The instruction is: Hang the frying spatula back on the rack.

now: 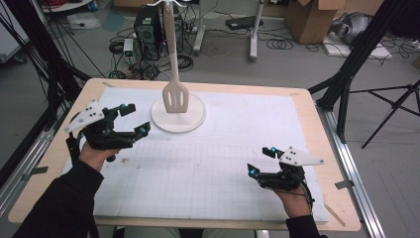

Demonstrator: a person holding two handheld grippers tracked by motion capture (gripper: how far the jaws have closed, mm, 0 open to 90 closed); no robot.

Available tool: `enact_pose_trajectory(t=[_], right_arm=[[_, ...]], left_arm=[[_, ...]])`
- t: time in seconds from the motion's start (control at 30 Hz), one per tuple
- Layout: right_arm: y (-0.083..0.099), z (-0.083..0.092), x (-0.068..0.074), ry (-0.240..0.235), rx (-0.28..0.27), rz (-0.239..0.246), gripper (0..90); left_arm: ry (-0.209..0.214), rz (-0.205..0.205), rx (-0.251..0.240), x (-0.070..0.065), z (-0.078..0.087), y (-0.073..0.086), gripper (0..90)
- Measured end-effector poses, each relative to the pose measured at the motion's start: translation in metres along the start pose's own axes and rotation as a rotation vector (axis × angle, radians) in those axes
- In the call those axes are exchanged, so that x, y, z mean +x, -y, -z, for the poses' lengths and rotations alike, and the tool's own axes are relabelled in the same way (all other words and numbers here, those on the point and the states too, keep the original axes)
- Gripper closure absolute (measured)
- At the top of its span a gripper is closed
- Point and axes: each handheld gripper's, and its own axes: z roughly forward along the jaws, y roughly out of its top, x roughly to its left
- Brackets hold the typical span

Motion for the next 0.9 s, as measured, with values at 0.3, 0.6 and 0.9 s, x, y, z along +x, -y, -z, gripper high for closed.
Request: enact_pose_trajectory(t=[0.3, 0.6, 0.9], right_arm=[[0.003, -0.002, 0.004, 0.028, 0.016, 0.01, 20.3], [0.006, 0.0, 0.004, 0.076, 0.01, -0.013, 20.3], [0.011, 0.0, 0.001, 0.109, 0.025, -0.017, 20.3]], left_arm=[[-0.053, 0.007, 0.002, -0.021, 0.024, 0.044, 17.1], [-0.072, 0.003, 0.032, -0.023, 0.035, 0.08, 17.4], [-0.051, 0.036, 0.033, -0.025, 0.038, 0.091, 17.4]])
